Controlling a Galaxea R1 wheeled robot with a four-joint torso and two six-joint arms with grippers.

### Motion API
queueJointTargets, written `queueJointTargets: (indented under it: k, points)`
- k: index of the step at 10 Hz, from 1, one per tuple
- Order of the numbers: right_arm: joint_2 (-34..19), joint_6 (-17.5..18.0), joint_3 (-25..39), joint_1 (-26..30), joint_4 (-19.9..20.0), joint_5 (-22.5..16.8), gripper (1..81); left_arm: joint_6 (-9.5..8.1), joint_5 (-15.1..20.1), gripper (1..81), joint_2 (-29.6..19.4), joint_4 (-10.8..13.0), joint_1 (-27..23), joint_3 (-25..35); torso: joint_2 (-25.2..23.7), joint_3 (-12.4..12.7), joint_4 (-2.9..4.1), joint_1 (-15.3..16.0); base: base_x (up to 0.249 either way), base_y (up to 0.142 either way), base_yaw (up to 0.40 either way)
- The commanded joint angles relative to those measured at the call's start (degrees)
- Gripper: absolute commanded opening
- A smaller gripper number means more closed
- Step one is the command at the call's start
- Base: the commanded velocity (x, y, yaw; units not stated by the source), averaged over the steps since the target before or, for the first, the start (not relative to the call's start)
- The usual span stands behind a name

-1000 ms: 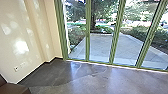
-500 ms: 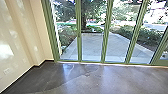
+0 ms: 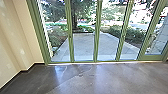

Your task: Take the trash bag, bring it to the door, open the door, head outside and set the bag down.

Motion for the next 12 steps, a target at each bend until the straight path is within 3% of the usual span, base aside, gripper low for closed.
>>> queueJointTargets:
  k: [1,12]
  points:
    - [0.69,-0.53,0.34,1.65,-0.63,-3.51,81.1,0.6,3.43,1.0,-0.2,0.46,-2.43,0.07,0.0,0.0,0.0,0.0,0.0,0.0,-0.252]
    - [0.78,-0.53,0.16,1.65,-0.63,-3.51,81.1,0.69,3.43,1.0,-0.02,0.55,-2.25,0.07,0.0,0.0,0.0,0.0,0.0,0.0,-0.252]
